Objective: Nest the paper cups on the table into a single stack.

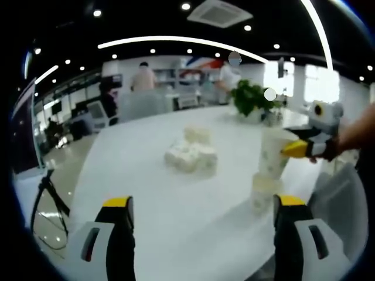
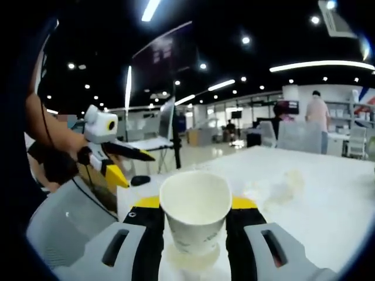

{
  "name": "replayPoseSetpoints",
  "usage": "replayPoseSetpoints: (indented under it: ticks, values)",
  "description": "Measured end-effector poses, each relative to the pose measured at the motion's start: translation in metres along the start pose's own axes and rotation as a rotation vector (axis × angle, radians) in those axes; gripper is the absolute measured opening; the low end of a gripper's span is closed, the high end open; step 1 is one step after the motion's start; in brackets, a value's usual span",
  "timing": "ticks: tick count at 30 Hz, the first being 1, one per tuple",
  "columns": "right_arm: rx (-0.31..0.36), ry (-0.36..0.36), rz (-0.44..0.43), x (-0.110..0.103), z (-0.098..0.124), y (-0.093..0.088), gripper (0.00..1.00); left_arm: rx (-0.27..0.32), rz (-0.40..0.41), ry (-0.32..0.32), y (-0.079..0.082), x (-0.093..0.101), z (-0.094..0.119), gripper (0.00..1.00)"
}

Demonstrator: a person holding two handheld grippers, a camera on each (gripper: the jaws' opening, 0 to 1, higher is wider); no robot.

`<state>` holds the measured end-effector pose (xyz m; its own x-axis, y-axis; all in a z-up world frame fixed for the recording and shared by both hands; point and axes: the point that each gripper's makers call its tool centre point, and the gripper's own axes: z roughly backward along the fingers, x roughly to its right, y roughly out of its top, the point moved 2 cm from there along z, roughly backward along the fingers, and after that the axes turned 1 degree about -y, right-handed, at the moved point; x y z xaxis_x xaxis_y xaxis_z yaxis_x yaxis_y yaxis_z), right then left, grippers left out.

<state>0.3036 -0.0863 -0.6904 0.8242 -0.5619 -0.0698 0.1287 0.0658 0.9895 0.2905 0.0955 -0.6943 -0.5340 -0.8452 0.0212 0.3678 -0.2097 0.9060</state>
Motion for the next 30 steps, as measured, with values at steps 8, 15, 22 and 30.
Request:
replayPoseSetpoints:
  ticks: [8,15,22,30]
  values:
    - [-0.018,0.009,-0.011,0.000,-0.006,-0.013,0.38,-0.002,0.006,-0.001,-0.001,0.003,-0.003,0.98]
    - [-0.037,0.005,-0.019,0.001,-0.009,-0.028,0.38,-0.006,0.013,0.007,-0.001,0.001,-0.001,0.98]
    - [-0.076,0.003,-0.024,0.000,-0.011,-0.043,0.38,-0.008,0.015,0.015,-0.001,0.000,0.000,0.98]
    - [-0.103,-0.007,-0.026,-0.001,-0.013,-0.055,0.38,-0.007,0.015,0.012,0.000,0.001,-0.002,0.97]
